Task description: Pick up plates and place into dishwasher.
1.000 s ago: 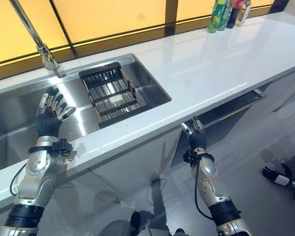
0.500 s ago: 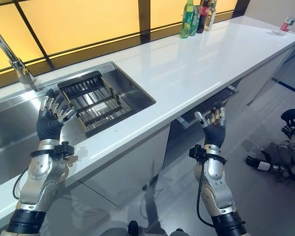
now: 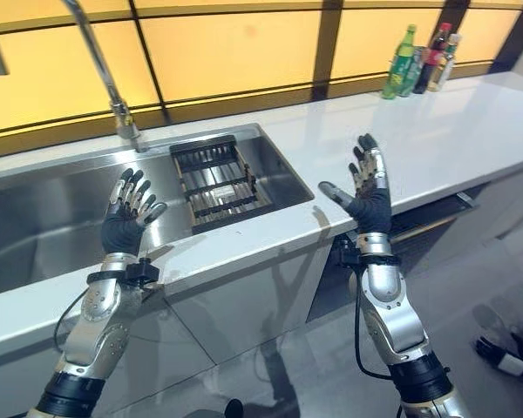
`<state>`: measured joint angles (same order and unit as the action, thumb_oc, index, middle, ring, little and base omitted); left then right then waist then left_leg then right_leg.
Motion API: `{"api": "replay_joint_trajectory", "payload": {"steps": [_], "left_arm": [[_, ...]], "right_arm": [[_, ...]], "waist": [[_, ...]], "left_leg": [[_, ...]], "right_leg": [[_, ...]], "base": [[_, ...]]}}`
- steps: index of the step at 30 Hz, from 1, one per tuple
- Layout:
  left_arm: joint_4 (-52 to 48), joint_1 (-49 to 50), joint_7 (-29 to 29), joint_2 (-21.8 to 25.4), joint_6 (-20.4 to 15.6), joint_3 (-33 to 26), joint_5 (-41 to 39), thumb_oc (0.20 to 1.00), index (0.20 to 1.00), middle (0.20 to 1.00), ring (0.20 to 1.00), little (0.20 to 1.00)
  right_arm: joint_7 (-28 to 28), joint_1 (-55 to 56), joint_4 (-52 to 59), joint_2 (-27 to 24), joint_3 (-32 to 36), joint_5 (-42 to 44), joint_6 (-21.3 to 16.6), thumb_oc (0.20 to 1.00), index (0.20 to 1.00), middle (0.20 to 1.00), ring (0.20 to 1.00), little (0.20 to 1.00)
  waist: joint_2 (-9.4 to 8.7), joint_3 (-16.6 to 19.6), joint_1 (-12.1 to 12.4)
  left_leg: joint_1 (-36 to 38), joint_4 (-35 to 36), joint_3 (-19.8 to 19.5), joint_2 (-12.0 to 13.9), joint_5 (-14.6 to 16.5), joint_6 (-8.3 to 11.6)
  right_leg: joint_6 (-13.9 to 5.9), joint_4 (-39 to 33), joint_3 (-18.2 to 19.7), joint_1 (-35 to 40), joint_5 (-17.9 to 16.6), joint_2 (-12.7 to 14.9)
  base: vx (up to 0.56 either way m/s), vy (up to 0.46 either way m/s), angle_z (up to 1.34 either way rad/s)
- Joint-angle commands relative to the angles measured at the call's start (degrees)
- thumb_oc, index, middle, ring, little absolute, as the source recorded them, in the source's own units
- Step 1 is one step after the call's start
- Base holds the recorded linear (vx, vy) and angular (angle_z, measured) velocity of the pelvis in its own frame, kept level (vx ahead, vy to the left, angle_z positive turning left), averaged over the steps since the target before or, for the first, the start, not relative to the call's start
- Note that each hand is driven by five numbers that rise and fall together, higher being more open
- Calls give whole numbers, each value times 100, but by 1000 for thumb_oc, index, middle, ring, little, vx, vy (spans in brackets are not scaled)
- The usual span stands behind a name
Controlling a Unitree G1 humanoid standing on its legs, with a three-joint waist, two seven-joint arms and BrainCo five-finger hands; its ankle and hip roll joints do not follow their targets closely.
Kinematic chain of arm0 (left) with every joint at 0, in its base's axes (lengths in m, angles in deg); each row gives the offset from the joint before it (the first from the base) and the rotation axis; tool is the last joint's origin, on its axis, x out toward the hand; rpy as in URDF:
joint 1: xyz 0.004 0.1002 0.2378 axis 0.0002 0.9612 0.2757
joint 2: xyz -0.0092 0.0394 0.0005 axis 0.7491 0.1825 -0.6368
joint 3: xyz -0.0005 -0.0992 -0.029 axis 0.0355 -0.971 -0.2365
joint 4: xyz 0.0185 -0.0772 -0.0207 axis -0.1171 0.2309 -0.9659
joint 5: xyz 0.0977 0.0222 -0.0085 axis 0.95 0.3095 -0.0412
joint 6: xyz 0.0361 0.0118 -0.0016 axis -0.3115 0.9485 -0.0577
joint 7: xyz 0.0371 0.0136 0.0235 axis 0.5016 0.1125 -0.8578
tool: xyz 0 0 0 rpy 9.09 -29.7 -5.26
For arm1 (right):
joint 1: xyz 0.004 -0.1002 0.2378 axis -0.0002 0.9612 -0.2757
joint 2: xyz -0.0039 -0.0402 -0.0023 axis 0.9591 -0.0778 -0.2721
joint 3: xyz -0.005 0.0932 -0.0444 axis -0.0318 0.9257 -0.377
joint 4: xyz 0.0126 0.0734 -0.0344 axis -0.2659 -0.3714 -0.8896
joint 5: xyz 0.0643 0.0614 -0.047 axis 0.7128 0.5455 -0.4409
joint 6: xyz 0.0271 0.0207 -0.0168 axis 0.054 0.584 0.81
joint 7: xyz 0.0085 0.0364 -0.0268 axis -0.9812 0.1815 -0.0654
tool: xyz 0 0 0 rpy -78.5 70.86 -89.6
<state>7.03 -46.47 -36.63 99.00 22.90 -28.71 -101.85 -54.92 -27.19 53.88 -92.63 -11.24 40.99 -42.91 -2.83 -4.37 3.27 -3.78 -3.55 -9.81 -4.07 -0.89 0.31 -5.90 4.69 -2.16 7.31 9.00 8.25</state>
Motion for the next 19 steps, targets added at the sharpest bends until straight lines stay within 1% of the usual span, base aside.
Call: {"api": "replay_joint_trajectory", "payload": {"steps": [1, 5, 7, 9, 11, 13, 15, 16, 17, 19], "left_arm": [[-457, -177, 27, 229, -127, -174, 275, 1000, 1000, 1000, 1000, 1000], [-509, -161, -21, 273, -76, -268, 230, 1000, 1000, 1000, 1000, 1000], [-529, -173, -64, 269, -30, -291, 208, 1000, 1000, 1000, 1000, 1000], [-515, -181, -50, 260, -30, -328, 92, 1000, 1000, 1000, 1000, 1000], [-508, -179, 6, 220, -25, -342, 23, 1000, 1000, 1000, 1000, 1000], [-432, -251, 75, 154, -45, -294, -36, 1000, 1000, 1000, 1000, 1000], [-417, -265, 83, 146, -48, -286, -34, 1000, 1000, 1000, 1000, 1000], [-270, -449, 129, 53, -75, -179, -13, 1000, 1000, 1000, 1000, 1000], [-212, -486, 116, 11, -93, -160, 27, 1000, 1000, 1000, 1000, 1000], [-166, -520, 12, -31, -53, -136, 100, 1000, 1000, 1000, 1000, 1000]], "right_arm": [[-119, -512, 21, -73, -90, 60, -31, 1000, 1000, 1000, 1000, 1000], [-135, -615, -56, -63, -159, 83, 44, 1000, 1000, 1000, 1000, 1000], [-133, -636, -78, -73, -209, 79, 97, 1000, 1000, 1000, 1000, 1000], [-123, -640, -73, -111, -246, 75, 161, 1000, 1000, 1000, 1000, 1000], [-83, -566, -82, -112, -237, 54, 157, 1000, 1000, 1000, 1000, 1000], [-63, -425, -82, -146, -139, 44, 142, 1000, 1000, 1000, 1000, 1000], [-65, -414, -84, -153, -126, 38, 144, 1000, 1000, 1000, 1000, 1000], [-72, -377, -149, -185, -63, 27, 119, 1000, 1000, 1000, 1000, 1000], [-105, -421, -211, -165, -77, 38, 117, 1000, 1000, 1000, 1000, 1000], [-206, -492, -299, -85, -126, 87, 134, 1000, 1000, 1000, 1000, 1000]], "waist": [[-119, 250, 206], [-118, 295, 281], [-135, 297, 312], [-159, 272, 334], [-160, 254, 311], [-145, 246, 223], [-141, 251, 207], [-78, 278, 53], [-58, 295, 17], [22, 345, -35]], "left_leg": [[378, -245, 281, 73, 784, -90], [342, -284, 265, 276, 726, 51], [270, -409, 277, 367, 714, 131], [146, -644, 299, 397, 735, 194], [23, -843, 437, 407, 708, 228], [-138, -1019, 811, 472, 571, 297], [-156, -1031, 849, 484, 561, 305], [-119, -848, 1164, 617, 484, 369], [-31, -677, 1126, 601, 520, 358], [182, -247, 1103, 608, 478, 345]], "right_leg": [[-116, -478, 249, -653, -1058, -74], [30, -517, 10, -562, -956, -188], [114, -537, -104, -506, -917, -232], [187, -532, -220, -482, -896, -242], [233, -554, -346, -464, -900, -241], [261, -638, -534, -438, -922, -231], [264, -646, -560, -440, -922, -229], [277, -713, -670, -471, -914, -228], [265, -769, -626, -479, -940, -231], [240, -897, -529, -465, -986, -259]], "base": [[66, -216, 52], [60, -190, 56], [49, -196, 40], [13, -151, 34], [-14, -89, 32], [-35, -68, 65], [-28, -18, 70], [-32, 23, 63], [-24, 52, 63], [15, 71, 62]]}}
